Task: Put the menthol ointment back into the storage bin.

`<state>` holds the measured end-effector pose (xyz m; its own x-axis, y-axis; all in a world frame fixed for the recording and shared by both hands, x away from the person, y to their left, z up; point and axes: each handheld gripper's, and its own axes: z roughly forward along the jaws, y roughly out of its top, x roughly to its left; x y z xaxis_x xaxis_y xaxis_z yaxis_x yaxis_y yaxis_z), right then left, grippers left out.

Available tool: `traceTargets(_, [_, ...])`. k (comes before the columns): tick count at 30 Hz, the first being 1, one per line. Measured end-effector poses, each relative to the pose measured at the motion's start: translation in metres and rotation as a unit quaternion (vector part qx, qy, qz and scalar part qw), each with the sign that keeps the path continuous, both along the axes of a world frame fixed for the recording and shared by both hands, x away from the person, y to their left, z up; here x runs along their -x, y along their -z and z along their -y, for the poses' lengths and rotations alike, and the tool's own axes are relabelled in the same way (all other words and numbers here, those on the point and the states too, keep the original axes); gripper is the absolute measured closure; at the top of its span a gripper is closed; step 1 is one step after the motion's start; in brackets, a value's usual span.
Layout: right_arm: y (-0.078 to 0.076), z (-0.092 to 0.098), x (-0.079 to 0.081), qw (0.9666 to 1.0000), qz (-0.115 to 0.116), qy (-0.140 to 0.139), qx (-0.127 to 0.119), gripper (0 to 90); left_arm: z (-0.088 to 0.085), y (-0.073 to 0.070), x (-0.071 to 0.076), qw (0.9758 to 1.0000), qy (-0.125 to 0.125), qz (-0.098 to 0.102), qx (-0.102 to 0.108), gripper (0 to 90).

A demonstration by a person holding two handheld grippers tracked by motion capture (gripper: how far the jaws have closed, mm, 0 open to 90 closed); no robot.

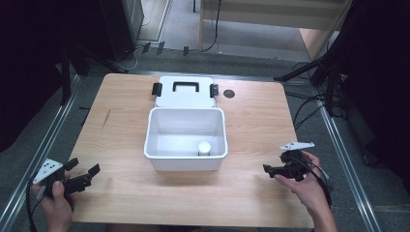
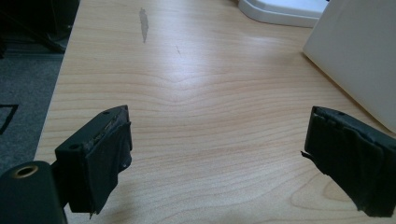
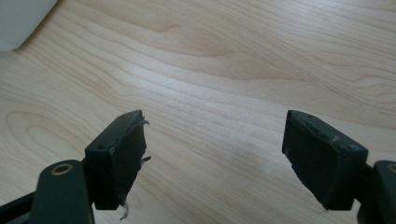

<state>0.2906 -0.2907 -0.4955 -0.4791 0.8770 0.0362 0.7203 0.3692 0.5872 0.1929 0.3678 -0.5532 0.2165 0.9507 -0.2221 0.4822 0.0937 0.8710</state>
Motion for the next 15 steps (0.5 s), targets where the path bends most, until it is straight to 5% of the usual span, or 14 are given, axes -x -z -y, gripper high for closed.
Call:
traceTargets(7, [0.013, 0.01, 0.017, 0.9976, 0.051, 0.036, -0.03, 17.0, 0.0, 0.0, 0.0, 1.0, 0.0, -0.001, -0.002, 8.2])
traceTargets(15, [0.031, 0.02, 0.033, 0.9931, 0.077, 0.06, -0.065, 13.5, 0.0, 0.0, 0.0, 1.0, 0.001, -0.001, -0.001, 8.2])
